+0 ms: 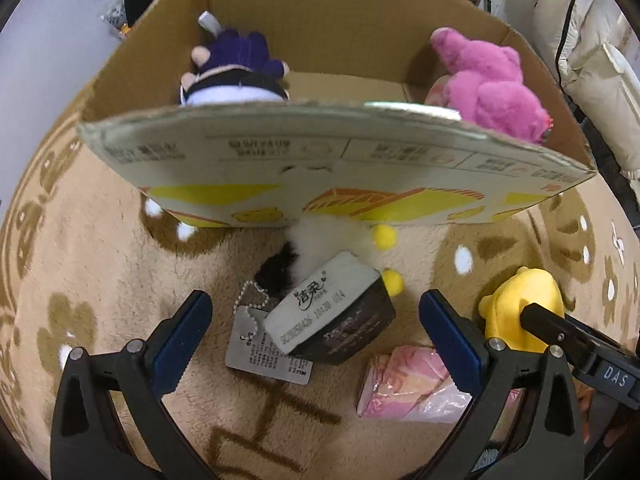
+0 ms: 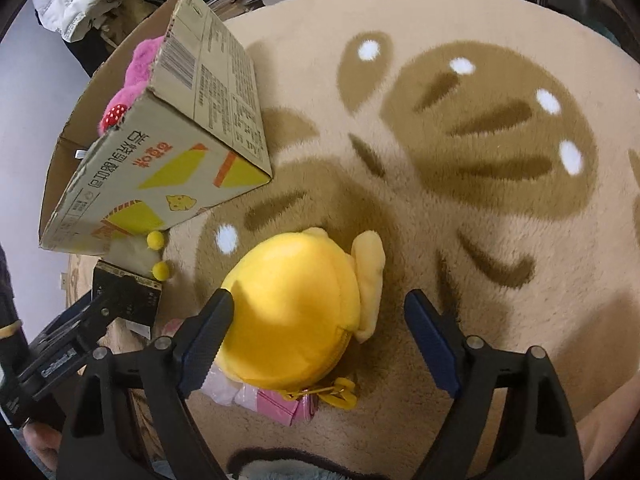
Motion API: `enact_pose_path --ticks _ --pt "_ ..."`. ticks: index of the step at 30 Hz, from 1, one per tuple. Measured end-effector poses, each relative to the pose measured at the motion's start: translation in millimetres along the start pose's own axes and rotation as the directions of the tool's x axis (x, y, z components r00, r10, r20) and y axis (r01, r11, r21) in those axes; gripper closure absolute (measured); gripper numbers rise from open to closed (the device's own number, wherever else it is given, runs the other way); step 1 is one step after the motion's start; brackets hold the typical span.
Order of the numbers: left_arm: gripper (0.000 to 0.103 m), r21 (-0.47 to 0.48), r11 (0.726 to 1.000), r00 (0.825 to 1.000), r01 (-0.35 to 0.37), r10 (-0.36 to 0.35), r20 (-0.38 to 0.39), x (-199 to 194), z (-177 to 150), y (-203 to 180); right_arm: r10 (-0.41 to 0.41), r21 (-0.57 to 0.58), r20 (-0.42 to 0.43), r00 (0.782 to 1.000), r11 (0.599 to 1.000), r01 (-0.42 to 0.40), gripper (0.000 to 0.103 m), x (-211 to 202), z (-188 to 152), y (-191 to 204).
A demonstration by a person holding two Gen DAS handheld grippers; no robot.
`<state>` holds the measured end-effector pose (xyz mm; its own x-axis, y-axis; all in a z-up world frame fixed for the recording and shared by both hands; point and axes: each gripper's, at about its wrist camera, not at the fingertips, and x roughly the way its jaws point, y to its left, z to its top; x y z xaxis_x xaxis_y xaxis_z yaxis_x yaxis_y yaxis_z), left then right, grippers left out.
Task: Organize soft objects
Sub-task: 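Lower the left tool onto the white tissue pack while the right tool lowers onto the yellow bear plush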
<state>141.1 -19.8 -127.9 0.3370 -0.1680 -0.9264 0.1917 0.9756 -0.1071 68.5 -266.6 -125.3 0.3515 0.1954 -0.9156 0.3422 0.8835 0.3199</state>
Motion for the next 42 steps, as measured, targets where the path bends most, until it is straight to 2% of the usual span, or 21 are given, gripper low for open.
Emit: enact_pose_path --ticks 5,11,12,13,15,18,19,21,24,28,32,42 --pt "0.005 0.002 1.000 1.000 0.020 -0.020 -0.010 7.6 -1.2 -1.6 0.010 0.013 -0.004 1.000 1.000 -0.010 0.012 6.1 -1.9 -3.1" --pt "0.019 0.000 0.999 0.998 0.049 -0.049 -0.024 12.4 -1.8 -3.5 0.022 0.022 0.011 1.000 0.999 -0.023 0.013 6.2 -6.3 -10.9" --pt "0.022 -0.003 0.999 0.998 0.054 -0.054 -0.024 12.4 -2.1 -3.0 0.022 0.022 0.011 1.000 1.000 -0.023 0.013 6.1 -7.4 -10.1" --pt "0.031 -0.008 0.998 0.998 0.066 -0.066 -0.021 12.6 -2.6 -3.9 0.022 0.020 0.011 1.000 1.000 -0.022 0.013 6.1 -8.6 -9.6" --pt "0.041 -0.016 0.997 0.997 0.079 -0.080 -0.024 13.0 -3.1 -2.1 0.020 0.021 0.011 1.000 1.000 -0.020 0.013 6.3 -10.3 -8.9" --pt "0.047 -0.040 0.995 0.996 0.088 -0.088 -0.017 13.4 -2.6 3.0 0.020 0.023 0.009 1.000 1.000 -0.020 0.013 5.1 -10.8 -4.3" --pt "0.048 -0.050 0.994 0.995 0.097 -0.098 -0.019 13.7 -2.7 4.7 0.020 0.023 0.009 1.000 1.000 -0.020 0.013 5.2 -11.5 -4.2" --pt "0.050 -0.065 0.992 0.994 0.107 -0.108 -0.024 11.9 -2.5 10.7 0.021 0.025 0.008 1.000 0.999 -0.022 0.023 5.2 -11.7 -3.4" --pt "0.055 -0.079 0.990 0.992 0.114 -0.117 -0.034 11.9 -6.2 22.6 0.030 0.014 0.026 0.999 0.999 -0.030 0.032 3.1 -13.6 -0.5" --pt "0.061 -0.080 0.988 0.990 0.130 -0.134 -0.044 10.0 -9.1 29.0 0.016 -0.043 0.056 0.998 0.999 -0.014 0.033 -2.4 -17.5 11.9" --pt "0.063 -0.089 0.983 0.983 0.160 -0.166 -0.072 12.1 -8.8 32.3 0.003 -0.046 0.040 0.999 0.999 -0.001 0.033 -0.6 -19.0 14.8" --pt "0.062 -0.113 0.986 0.985 0.120 -0.133 -0.111 0.2 -15.0 24.2 0.001 -0.038 0.020 1.000 0.999 -0.001 0.036 5.5 -16.2 11.8"
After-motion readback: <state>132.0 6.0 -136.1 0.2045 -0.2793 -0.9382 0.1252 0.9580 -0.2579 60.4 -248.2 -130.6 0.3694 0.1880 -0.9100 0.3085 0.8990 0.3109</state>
